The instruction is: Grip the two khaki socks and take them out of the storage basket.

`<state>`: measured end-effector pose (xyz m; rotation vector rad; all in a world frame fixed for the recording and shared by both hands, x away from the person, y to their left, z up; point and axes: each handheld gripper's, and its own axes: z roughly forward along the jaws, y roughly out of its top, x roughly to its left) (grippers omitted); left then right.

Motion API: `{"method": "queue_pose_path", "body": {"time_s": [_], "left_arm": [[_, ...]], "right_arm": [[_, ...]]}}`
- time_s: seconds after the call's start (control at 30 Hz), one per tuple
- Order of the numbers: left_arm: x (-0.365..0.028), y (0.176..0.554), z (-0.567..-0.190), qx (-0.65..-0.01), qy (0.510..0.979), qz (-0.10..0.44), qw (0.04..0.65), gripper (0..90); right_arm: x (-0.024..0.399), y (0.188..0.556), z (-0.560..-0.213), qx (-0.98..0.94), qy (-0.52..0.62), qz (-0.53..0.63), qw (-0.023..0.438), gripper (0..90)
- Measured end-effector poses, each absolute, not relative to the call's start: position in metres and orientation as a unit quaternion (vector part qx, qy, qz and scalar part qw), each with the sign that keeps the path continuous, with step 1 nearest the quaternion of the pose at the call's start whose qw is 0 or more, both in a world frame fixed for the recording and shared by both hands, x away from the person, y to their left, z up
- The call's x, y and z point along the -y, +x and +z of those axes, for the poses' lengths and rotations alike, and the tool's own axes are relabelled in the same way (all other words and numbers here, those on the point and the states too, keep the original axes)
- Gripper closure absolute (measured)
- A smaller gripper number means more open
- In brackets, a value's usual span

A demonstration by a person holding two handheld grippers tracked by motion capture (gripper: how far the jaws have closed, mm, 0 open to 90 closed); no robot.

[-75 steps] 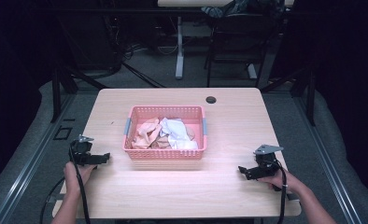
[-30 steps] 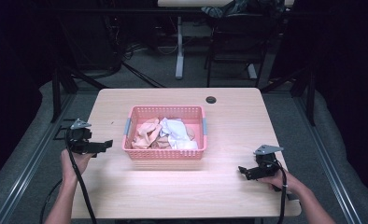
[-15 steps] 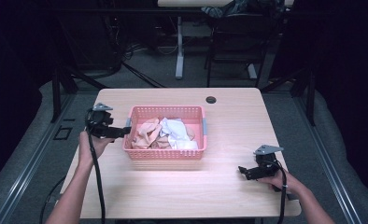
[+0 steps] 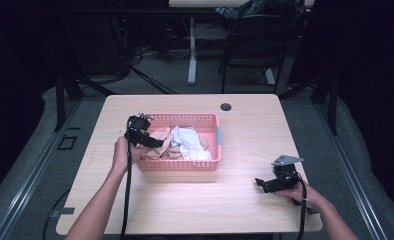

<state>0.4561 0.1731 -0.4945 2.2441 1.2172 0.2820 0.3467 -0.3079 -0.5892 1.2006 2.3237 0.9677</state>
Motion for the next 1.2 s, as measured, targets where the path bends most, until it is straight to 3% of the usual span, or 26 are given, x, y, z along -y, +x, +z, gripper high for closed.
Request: {"method": "queue_pose_path", "body": {"time_s": [0.03,0.07,0.23,0.33,0.4,0.5,1.2], "left_arm": [[-0.171,0.458,-0.497,-0.460,0.839,0.110,0.270,30.0],[-0.168,0.463,-0.502,-0.466,0.842,0.110,0.250,36.2],[-0.166,0.470,-0.512,-0.477,0.847,0.107,0.208,50.7],[-0.168,0.471,-0.512,-0.477,0.848,0.110,0.205,66.5],[-0.168,0.472,-0.512,-0.475,0.848,0.111,0.205,70.5],[-0.172,0.472,-0.509,-0.472,0.848,0.118,0.210,83.5],[-0.170,0.463,-0.452,-0.440,0.846,0.164,0.251,85.8]], "right_arm": [[0.308,0.347,-0.589,-0.820,0.424,0.342,0.175,0.0],[0.308,0.347,-0.589,-0.820,0.424,0.342,0.175,0.0],[0.308,0.347,-0.589,-0.821,0.422,0.342,0.173,0.0],[0.308,0.347,-0.589,-0.822,0.422,0.339,0.174,0.0],[0.308,0.347,-0.589,-0.821,0.423,0.342,0.174,0.0],[0.308,0.347,-0.589,-0.821,0.423,0.342,0.174,0.0],[0.308,0.347,-0.589,-0.822,0.421,0.342,0.173,0.0]]}}
